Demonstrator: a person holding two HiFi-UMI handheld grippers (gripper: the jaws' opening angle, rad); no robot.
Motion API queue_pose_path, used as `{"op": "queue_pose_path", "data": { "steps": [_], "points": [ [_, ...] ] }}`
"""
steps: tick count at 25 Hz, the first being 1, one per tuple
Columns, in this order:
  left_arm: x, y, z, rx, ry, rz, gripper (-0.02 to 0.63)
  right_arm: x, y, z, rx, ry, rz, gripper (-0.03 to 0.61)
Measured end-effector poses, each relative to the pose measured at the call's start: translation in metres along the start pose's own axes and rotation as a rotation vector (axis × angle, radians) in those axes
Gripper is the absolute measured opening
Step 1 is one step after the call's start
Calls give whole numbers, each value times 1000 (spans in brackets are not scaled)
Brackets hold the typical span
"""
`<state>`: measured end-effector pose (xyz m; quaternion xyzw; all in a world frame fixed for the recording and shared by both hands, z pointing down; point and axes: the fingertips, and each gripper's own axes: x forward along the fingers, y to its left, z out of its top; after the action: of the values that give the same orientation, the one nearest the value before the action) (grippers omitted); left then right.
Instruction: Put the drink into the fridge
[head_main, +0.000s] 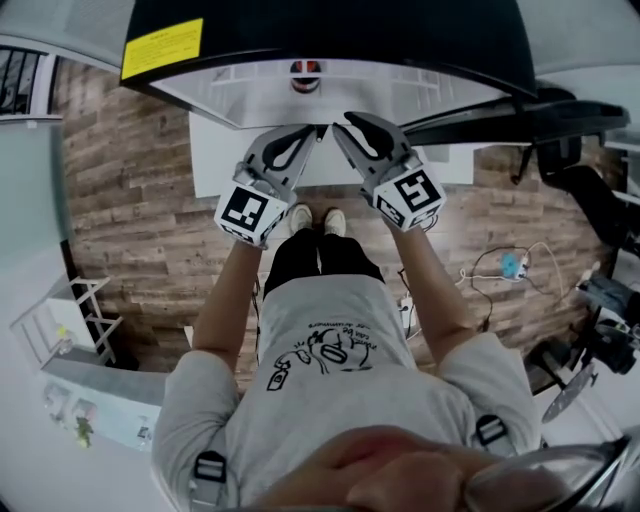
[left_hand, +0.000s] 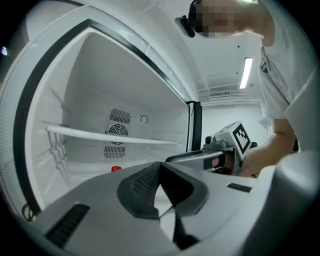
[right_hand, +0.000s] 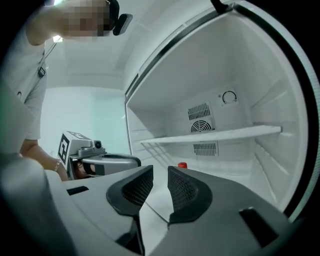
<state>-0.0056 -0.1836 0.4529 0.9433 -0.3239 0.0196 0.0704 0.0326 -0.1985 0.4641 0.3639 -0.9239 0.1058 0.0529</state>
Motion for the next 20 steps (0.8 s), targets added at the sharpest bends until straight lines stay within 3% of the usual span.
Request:
{"op": "queue_pose_path", "data": {
  "steps": [4, 11, 20],
  "points": [
    [-3, -21, 26, -5, 1, -29, 2, -24, 18, 27, 6, -20, 29, 79],
    [-18, -56, 74, -27, -53, -58, 2, -57, 50, 72, -9, -43, 84, 69],
    [-41, -99, 112, -44, -64, -79, 2, -100, 83, 121, -12, -90, 85, 55]
  ]
}}
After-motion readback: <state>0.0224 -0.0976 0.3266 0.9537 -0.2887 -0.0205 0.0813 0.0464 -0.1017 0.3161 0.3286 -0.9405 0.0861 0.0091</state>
